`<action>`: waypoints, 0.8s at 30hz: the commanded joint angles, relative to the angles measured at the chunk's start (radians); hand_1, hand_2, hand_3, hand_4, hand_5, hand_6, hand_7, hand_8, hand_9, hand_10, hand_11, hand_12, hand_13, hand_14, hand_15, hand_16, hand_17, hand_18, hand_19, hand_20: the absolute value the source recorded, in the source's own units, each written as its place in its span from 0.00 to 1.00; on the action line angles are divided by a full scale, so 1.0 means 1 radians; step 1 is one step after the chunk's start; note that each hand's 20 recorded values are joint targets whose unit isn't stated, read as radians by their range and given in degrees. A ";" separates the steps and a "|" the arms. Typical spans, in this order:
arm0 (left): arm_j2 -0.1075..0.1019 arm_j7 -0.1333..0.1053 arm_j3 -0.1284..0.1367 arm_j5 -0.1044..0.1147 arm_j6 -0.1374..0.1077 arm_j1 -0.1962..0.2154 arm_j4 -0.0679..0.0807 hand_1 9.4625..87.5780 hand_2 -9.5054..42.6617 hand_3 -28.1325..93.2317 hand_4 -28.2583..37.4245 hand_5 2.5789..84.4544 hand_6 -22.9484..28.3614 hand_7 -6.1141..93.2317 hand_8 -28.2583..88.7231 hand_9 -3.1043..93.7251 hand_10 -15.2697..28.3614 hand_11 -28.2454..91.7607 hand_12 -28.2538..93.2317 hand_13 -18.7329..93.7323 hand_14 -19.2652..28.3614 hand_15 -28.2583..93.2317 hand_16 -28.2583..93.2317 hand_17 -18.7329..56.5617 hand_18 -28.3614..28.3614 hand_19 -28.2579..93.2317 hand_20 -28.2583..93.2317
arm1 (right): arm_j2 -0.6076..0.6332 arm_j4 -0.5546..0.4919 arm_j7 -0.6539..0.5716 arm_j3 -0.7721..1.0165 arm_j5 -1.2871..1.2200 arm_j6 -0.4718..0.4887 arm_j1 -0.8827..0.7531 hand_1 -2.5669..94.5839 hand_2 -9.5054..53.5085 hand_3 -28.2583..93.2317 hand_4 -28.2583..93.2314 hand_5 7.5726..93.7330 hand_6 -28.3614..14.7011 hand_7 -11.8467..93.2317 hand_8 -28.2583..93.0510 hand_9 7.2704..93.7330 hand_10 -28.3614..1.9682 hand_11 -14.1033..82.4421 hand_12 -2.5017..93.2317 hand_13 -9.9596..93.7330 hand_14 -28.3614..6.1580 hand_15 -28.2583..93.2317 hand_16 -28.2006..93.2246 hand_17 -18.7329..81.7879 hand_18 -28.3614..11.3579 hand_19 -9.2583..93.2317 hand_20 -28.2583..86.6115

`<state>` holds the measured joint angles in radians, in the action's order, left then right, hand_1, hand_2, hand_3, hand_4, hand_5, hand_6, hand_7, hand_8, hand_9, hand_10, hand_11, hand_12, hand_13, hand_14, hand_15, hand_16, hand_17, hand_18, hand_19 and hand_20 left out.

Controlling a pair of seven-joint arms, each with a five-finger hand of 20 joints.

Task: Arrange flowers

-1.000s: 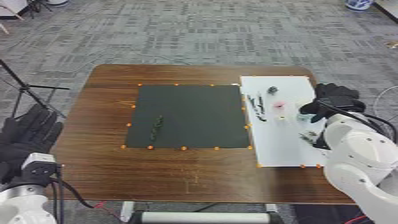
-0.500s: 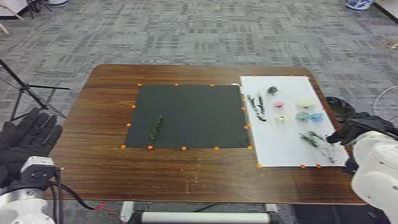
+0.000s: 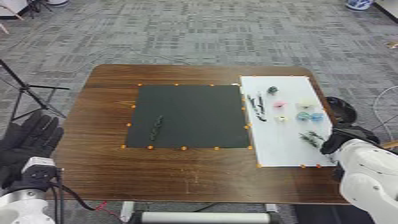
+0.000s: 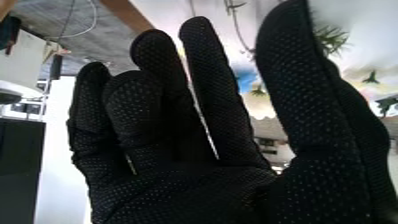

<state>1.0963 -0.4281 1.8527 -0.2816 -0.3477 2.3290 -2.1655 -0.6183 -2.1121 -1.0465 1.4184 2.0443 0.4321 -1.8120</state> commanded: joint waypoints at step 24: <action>0.003 0.019 -0.012 0.000 -0.019 0.003 -0.006 0.22 0.55 0.86 0.00 0.54 0.65 0.19 0.17 0.41 0.73 0.45 0.31 0.40 0.74 0.51 0.18 0.16 0.77 0.56 0.31 | -0.011 0.039 0.033 -0.004 -0.052 -0.180 -0.003 0.55 0.03 0.82 0.10 0.73 0.59 0.48 0.40 0.69 0.42 0.53 0.63 0.67 0.33 0.84 0.59 0.45 0.01 0.85 0.54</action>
<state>1.0965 -0.4138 1.8452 -0.2810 -0.3577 2.3242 -2.1660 -0.6340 -2.0631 -1.0258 1.4079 1.9021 0.2830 -1.7973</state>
